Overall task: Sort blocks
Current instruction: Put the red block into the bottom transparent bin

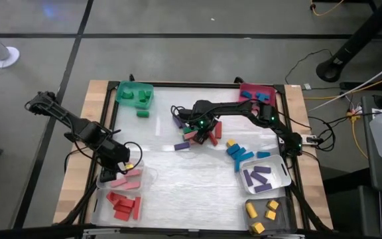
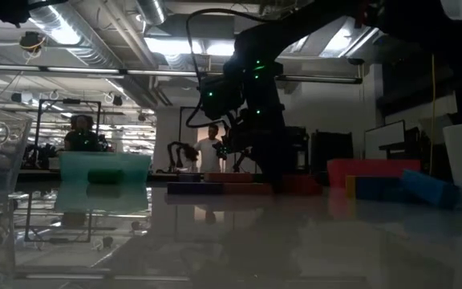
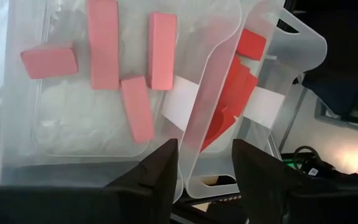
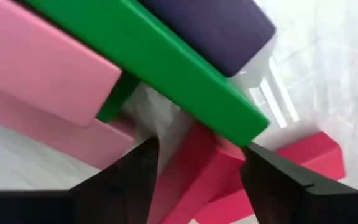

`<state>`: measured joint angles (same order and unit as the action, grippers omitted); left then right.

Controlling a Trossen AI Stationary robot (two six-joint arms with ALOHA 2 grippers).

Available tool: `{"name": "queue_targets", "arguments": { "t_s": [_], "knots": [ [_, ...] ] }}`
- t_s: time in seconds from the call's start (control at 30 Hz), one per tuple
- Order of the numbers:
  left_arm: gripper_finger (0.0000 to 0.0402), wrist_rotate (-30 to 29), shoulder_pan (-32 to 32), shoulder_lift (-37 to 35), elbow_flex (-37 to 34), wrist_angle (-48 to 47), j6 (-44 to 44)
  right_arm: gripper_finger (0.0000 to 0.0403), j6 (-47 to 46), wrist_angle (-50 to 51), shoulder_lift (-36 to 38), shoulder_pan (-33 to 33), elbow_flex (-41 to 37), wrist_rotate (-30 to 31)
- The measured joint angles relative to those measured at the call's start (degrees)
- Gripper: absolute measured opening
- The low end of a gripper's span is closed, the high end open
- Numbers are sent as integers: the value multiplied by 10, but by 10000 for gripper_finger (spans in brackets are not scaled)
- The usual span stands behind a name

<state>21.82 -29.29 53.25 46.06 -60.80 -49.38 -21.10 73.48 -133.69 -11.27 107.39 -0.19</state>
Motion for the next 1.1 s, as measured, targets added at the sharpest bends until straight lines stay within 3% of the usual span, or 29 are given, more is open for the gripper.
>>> {"name": "queue_targets", "arguments": {
  "t_s": [0.13, 0.33, 0.47, 0.6, 0.83, 0.97, 1.1],
  "knots": [
    [141, 0, 0, 0, 0, 3, 5, 169, -1, 0, -1, 0, 0, -15],
    [141, -24, 0, 0, 0, 4, 16, 53, 11, 26, -5, 0, 18, -56],
    [141, -83, 0, 0, 0, 22, 29, 52, 33, 50, -7, 0, 56, -69],
    [141, -183, 0, 0, 0, 74, 49, 58, 48, 99, -6, 0, 114, -70],
    [141, -439, 13, 0, 0, 168, 65, 57, 66, 124, -6, 0, 260, -70],
    [141, -570, 34, 0, 0, 215, 61, 56, 65, 22, 35, -1, 251, -86],
    [141, -636, 61, 0, 0, 266, 64, 65, 65, -59, 54, 0, 264, -108]
  ]
}}
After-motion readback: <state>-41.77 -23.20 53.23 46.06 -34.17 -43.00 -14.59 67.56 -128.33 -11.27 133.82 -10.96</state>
